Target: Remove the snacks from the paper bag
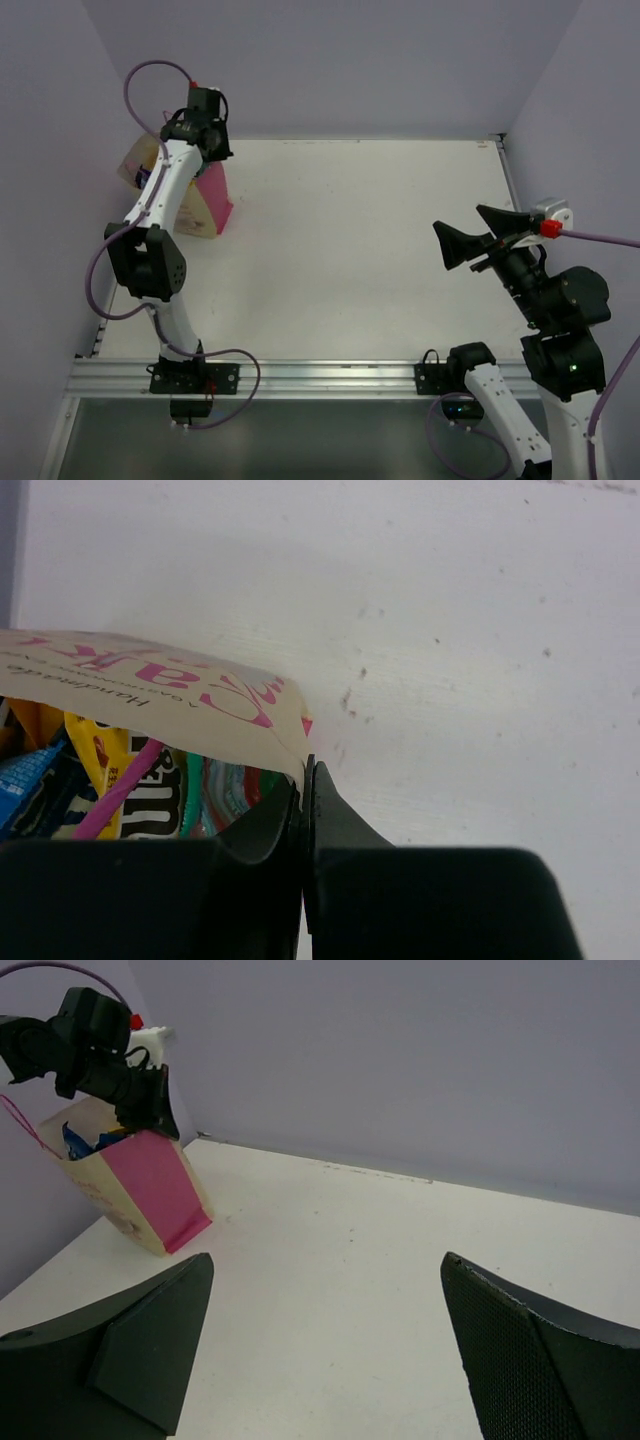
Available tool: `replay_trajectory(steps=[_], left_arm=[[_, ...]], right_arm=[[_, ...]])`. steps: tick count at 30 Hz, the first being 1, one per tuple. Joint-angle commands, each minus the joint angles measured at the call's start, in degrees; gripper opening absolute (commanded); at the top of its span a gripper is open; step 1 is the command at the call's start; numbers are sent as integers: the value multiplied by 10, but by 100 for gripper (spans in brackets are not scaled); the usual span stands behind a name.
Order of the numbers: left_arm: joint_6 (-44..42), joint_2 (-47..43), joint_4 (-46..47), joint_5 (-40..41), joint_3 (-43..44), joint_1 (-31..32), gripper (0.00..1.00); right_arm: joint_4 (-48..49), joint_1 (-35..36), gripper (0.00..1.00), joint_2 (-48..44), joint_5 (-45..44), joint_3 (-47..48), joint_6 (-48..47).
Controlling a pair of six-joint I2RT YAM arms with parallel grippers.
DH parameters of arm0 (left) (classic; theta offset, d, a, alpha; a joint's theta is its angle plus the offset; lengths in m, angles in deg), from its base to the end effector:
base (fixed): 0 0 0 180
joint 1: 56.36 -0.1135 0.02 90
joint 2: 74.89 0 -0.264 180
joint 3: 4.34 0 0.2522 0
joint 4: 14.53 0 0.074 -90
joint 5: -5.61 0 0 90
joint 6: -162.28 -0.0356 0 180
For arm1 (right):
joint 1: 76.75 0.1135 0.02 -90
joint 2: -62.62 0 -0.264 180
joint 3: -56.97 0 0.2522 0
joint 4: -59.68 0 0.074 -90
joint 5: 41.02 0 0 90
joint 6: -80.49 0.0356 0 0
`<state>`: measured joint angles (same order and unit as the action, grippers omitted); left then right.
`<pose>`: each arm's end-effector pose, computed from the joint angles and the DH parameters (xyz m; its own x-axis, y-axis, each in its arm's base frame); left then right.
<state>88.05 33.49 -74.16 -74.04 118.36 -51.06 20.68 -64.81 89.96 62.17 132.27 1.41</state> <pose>0.4231 -0.0328 0.3489 -0.6717 -0.2062 -0.7115 -0.2260 0.9717 -0.0682 0.0587 0.0207 0.4390 0.0697 0.2033 -0.9766 -0.4432 0.8834 0.1522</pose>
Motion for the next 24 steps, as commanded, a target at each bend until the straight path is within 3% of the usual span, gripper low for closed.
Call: replay_trajectory(steps=[1,9,12,13,14,15,18,21,24], left_arm=[[-14,-33,-44,-74,16,97,0],[4,-82,-60,-101,-43,216,3],[9,-112,-71,-101,-62,239,20],[12,-120,-76,-100,-63,241,34],[15,-136,-77,-93,-62,241,40],[22,-145,-80,-68,-59,241,54],[38,-164,-92,-44,-28,241,74],[63,-183,-92,-34,-1,241,79],[85,-219,-79,20,-13,241,78]], right_arm=[[19,3,99,-9,-5,-2,-4],[14,3,99,-18,-11,-4,-6],[13,4,99,-20,-12,-5,-7],[13,3,99,-20,-12,-5,-7],[13,4,99,-19,-12,-4,-8],[12,3,99,-19,-11,-2,-9],[12,3,99,-19,-8,0,-10],[8,3,99,-22,-4,1,-11],[8,4,99,-26,-2,1,-12]])
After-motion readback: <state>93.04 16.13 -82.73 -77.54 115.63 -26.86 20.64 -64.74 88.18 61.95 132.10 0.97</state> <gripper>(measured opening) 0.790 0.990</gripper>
